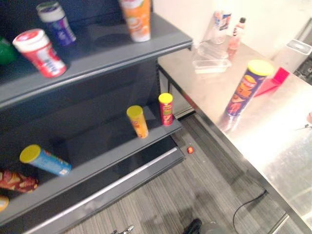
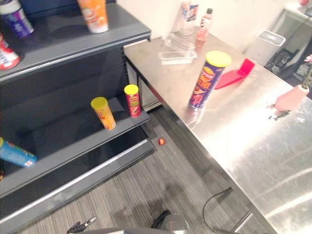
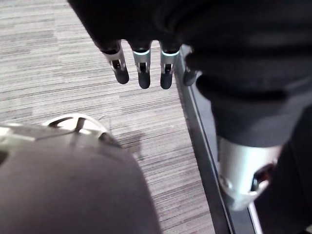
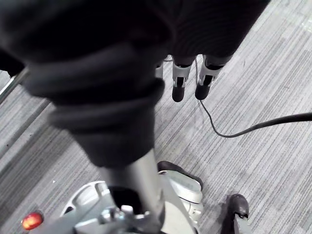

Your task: Put the gum and the chips on the shelf.

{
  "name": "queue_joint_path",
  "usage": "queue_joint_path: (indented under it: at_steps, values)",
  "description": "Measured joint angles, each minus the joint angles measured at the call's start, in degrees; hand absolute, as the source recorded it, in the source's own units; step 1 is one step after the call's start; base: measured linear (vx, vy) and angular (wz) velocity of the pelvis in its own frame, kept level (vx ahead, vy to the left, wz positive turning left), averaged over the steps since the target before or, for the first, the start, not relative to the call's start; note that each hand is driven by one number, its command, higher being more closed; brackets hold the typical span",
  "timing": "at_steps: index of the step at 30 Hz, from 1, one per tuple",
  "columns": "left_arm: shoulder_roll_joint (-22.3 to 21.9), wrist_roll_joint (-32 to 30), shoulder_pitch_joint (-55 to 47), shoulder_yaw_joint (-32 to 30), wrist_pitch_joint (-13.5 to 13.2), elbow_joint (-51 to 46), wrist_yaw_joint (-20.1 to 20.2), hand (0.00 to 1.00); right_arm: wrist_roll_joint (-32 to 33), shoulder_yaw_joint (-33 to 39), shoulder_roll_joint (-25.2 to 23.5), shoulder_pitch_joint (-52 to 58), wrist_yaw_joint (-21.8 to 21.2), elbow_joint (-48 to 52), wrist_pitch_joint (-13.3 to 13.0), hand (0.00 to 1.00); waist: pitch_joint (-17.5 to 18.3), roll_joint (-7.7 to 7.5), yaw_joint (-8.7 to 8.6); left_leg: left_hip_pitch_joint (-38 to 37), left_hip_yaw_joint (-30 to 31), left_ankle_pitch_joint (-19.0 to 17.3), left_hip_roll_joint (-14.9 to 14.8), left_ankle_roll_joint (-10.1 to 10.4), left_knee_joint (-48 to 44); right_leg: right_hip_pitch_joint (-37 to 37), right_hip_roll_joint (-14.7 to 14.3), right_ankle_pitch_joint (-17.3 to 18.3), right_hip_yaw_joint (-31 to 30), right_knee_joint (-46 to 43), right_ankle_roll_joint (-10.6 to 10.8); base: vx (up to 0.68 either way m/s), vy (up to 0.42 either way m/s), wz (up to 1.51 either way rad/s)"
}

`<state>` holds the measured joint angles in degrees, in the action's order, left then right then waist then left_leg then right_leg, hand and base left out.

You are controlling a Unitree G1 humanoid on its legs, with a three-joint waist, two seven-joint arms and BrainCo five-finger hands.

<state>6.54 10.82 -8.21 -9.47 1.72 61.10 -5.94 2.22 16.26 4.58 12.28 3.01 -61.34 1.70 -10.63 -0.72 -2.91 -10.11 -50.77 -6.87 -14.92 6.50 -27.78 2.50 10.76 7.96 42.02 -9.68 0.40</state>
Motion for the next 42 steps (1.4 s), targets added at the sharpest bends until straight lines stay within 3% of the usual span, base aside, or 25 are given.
queue_joint_path:
  at_steps: [1,2,3,4,6,8,10,11,12,13,14,15,17,19,22,26,28,29,31,32,35,39,42]
  values:
    - [-0.1,0.0,0.0,0.0,0.0,0.1,0.0,0.0,0.0,-0.7,0.6,0.0,0.1,0.1,0.0,0.0,0.3,0.57,-0.02,1.3,1.3,0.3,-1.9,-0.2,-4.3,0.0,-0.7,0.0,-0.8,0.3,0.0,0.1,-0.153,-0.76]
    - [-1.0,0.4,0.0,-0.6,-0.3,0.5,-0.1,0.0,0.0,-1.8,1.7,0.4,0.1,0.1,0.0,0.0,0.9,2.4,-0.01,3.5,4.9,2.1,-5.1,-0.7,-11.3,0.5,-2.5,0.1,-3.0,1.1,-0.2,0.11,-0.104,-0.91]
    - [-1.7,0.4,-0.3,-1.7,-0.5,0.5,-0.2,0.0,0.0,-3.4,2.1,0.5,0.2,0.1,0.1,0.0,0.7,2.1,0.07,5.5,8.5,5.4,-6.7,-0.9,-16.6,1.4,-3.7,0.4,-5.5,2.3,-0.6,0.11,-0.049,-1.11]
    - [-1.6,0.7,-0.5,-2.1,-0.8,0.4,-0.5,0.0,0.0,-4.4,2.3,0.4,0.4,0.1,0.1,0.0,0.6,2.01,0.25,7.2,12.0,5.2,-7.2,-0.6,-20.2,2.1,-4.1,0.5,-7.7,3.0,-0.9,0.11,0.009,-1.3]
    - [-1.8,2.1,-0.5,-2.2,-1.4,0.3,-1.4,0.0,0.0,-5.5,2.4,0.4,0.9,0.1,0.4,0.0,0.5,1.67,1.15,10.7,18.6,-3.3,-5.2,-0.7,-21.8,2.8,-4.2,0.6,-14.9,3.7,-1.0,0.12,0.073,-1.54]
    - [-1.9,2.1,-0.7,-2.2,-1.6,-0.1,-2.2,0.0,0.0,-5.6,2.4,0.4,1.1,-0.2,0.7,0.0,0.5,1.23,1.8,12.1,21.2,-5.6,-3.2,-1.3,-15.3,2.7,-3.8,0.0,-20.3,3.2,-0.2,0.14,0.152,-1.67]
    - [-1.9,2.5,-0.7,-2.3,-1.6,0.0,-2.8,0.0,-0.2,-5.5,2.2,0.3,1.2,-0.3,0.4,0.0,0.3,1.03,1.55,12.8,25.5,-5.4,0.1,-1.1,-4.5,2.3,-3.3,-0.8,-25.5,3.1,1.3,0.12,0.229,-1.53]
    - [-1.9,2.5,-0.7,-2.3,-1.6,0.0,-3.0,0.0,-0.5,-5.6,2.3,0.3,1.3,-0.3,0.2,0.0,0.4,1.18,1.55,12.8,28.9,-3.8,2.0,-1.0,3.2,1.6,-3.3,-1.1,-28.6,3.1,2.2,0.09,0.301,-1.45]
    - [-2.4,2.6,-0.7,-2.2,-1.6,0.0,-3.2,0.0,-2.1,-5.6,2.8,0.3,1.3,-0.2,-0.5,0.0,0.6,2.16,1.61,13.0,34.2,2.0,3.7,-0.2,12.9,0.4,-4.3,-1.7,-32.0,3.2,3.7,0.13,0.341,-1.65]
    - [-1.9,2.6,-0.8,-2.2,-1.6,0.1,-3.2,0.0,-2.4,-5.9,2.7,0.1,1.3,-0.2,-0.8,0.0,1.0,2.25,1.38,10.9,36.6,1.1,5.1,0.1,15.9,-0.1,-4.3,-2.6,-35.1,4.3,5.2,0.12,0.259,-1.28]
    - [-1.5,2.6,-0.8,-2.2,-1.6,0.0,-3.3,0.0,-2.4,-6.1,2.1,0.3,1.3,-0.1,-1.0,0.0,1.1,1.61,1.27,10.5,37.4,1.2,6.1,0.1,17.1,-0.3,-4.0,-2.9,-35.8,5.4,5.5,0.13,0.2,-0.8]
    - [-0.6,2.6,-0.3,-2.2,-1.9,-0.5,-3.3,0.0,-2.5,-6.0,0.9,0.3,1.7,-0.4,-0.9,0.0,0.8,-0.01,1.33,10.2,38.1,1.2,7.7,0.1,17.9,-0.2,-2.8,-4.2,-36.8,7.1,6.6,0.09,0.17,-0.38]
    - [-0.1,2.6,-0.2,-2.1,-1.9,-0.4,-3.3,0.0,-3.0,-6.0,0.8,0.3,1.8,-0.6,-0.9,0.0,1.1,-0.9,1.36,10.3,38.0,1.2,9.2,0.1,17.9,0.0,-1.5,-5.5,-38.0,8.6,6.6,0.04,0.176,-0.22]
    - [-0.2,2.6,-0.4,-1.6,-2.1,-0.1,-3.3,0.0,-4.5,-6.1,1.1,0.1,2.2,-0.6,-0.9,0.0,1.0,-0.74,1.44,8.4,36.7,1.4,10.0,-0.3,20.4,0.0,-0.9,-6.0,-38.9,8.8,7.2,-0.02,0.098,-0.19]
    - [-0.2,2.4,-0.8,-0.8,-2.1,0.1,-3.3,0.0,-4.5,-6.1,1.1,0.3,2.9,-0.6,-1.4,0.0,1.0,-0.78,1.43,5.8,35.6,2.3,9.9,-1.3,24.4,0.0,-1.6,-6.3,-39.5,8.9,7.5,-0.05,0.008,-0.22]
    - [-0.6,2.0,-0.8,0.3,-2.1,0.4,-2.8,0.0,-4.4,-6.2,1.0,1.0,3.5,-0.3,-2.3,0.0,0.9,-0.72,1.29,2.9,33.6,3.1,9.3,-0.7,28.6,-1.2,-2.9,-6.1,-41.1,8.2,6.5,-0.05,-0.043,-0.37]
    - [-0.7,2.0,-1.1,0.6,-2.0,0.5,-2.7,0.0,-4.4,-5.8,1.1,1.0,4.0,0.0,-2.5,0.0,0.7,-0.37,1.22,1.6,31.9,2.6,8.9,-0.5,29.2,-2.6,-2.4,-5.1,-37.5,5.6,4.3,-0.01,-0.017,-0.71]
    - [-0.8,1.9,-1.1,0.6,-2.0,0.5,-2.8,0.0,-4.4,-5.6,1.1,1.0,4.0,0.0,-2.5,0.0,0.7,-0.41,1.23,0.5,30.2,2.2,8.4,0.0,29.7,-3.8,-1.2,-4.8,-32.8,3.0,2.4,0.03,0.002,-0.93]
    - [-0.5,1.6,-1.3,0.5,-1.8,0.6,-2.8,0.0,-4.3,-5.5,0.9,1.0,4.1,0.0,-2.5,0.0,0.6,-0.23,1.33,-1.0,27.4,1.8,7.5,1.2,29.3,-4.8,0.7,-4.7,-25.9,0.0,2.1,0.08,-0.016,-0.92]
    - [-0.4,1.5,-1.4,0.1,-1.7,0.7,-2.8,0.0,-4.3,-5.5,0.7,0.9,4.1,0.0,-2.7,0.0,0.5,-0.48,1.11,-1.3,25.9,1.6,6.6,1.3,28.3,-5.2,1.0,-4.8,-23.3,-1.1,2.1,0.11,-0.053,-0.65]
    - [-0.1,1.4,-1.1,0.0,-1.7,1.7,-2.6,0.0,-4.3,-4.8,-0.5,0.7,4.2,-0.1,-3.3,0.0,-0.2,-0.37,-0.09,-1.6,24.9,0.6,5.0,2.2,27.2,-5.1,-0.7,-5.5,-23.8,-1.1,2.9,0.11,-0.065,-0.36]
    - [-0.1,1.6,-1.0,0.1,-1.6,1.5,-2.5,0.0,-3.5,-3.7,-0.7,0.5,5.3,-0.2,-3.4,0.0,-0.7,-0.51,0.08,-3.9,24.6,-0.4,4.5,2.7,27.2,-1.6,-2.0,-6.8,-24.0,2.9,4.5,0.07,0.0,-0.08]
    - [-0.1,2.2,-1.3,0.1,-0.9,0.6,-2.5,0.0,-3.4,-3.8,-0.9,0.8,5.8,-0.3,-3.2,0.0,-0.6,-0.81,0.87,-4.4,23.2,-1.1,4.5,2.6,27.2,1.8,-3.1,-10.8,-24.3,10.7,5.3,0.03,0.038,-0.17]
